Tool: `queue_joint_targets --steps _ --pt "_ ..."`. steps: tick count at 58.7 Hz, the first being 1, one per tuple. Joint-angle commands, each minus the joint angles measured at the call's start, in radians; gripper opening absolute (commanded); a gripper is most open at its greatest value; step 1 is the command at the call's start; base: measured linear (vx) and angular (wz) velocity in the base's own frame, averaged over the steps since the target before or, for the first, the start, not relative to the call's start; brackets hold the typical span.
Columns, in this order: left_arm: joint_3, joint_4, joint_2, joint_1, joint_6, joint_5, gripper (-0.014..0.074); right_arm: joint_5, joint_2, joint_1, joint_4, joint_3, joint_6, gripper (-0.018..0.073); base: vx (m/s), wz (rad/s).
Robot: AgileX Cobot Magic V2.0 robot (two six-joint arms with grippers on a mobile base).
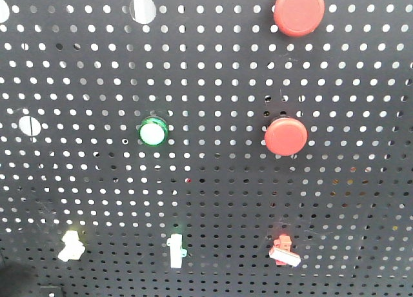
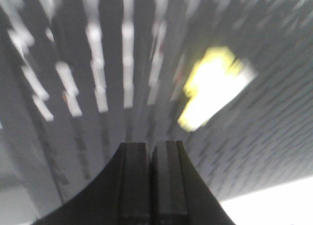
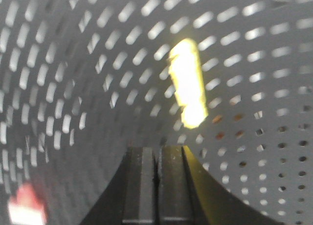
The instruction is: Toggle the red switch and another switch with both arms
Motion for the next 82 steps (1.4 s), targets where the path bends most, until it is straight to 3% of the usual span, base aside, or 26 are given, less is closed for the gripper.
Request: queue_joint_targets --steps 1,5,17,22,25,35,44,82 --pt "-0.025 0.004 -0.105 -0.007 0.0 -0.021 0.0003 -0.027 0.03 0.014 0.123 -0.03 -0.221 -0.0006 0.0 0.0" --pt "-0.006 0.006 -0.179 -0.007 0.005 -0.001 0.0003 0.013 0.048 0.041 0.254 -0.03 -0.385 -0.0006 0.0 0.0" --pt "0.077 0.005 -0.388 -0.007 0.03 0.081 0.0003 0.135 0.19 0.156 0.851 -0.03 -0.979 -0.0006 0.0 0.0" --pt "0.106 0.005 -0.468 -0.007 0.03 0.142 0.0003 0.148 0.287 0.221 1.023 -0.03 -1.136 -0.0006 0.0 0.0" --pt "0.119 0.005 -0.512 -0.007 0.031 0.174 0.0003 0.12 0.338 0.259 1.081 -0.03 -1.177 -0.0006 0.0 0.0" --pt "0.122 0.006 -0.575 -0.007 0.074 0.171 0.0003 -0.014 0.434 0.379 1.113 -0.03 -1.196 -0.0006 0.0 0.0" --pt "0.122 0.006 -0.575 -0.006 0.079 0.171 0.0003 -0.052 0.479 0.431 1.112 -0.03 -1.22 -0.0006 0.0 0.0" --pt "0.122 0.005 -0.574 -0.006 0.079 0.174 0.0003 -0.066 0.721 0.432 1.13 -0.014 -1.221 -0.0006 0.0 0.0"
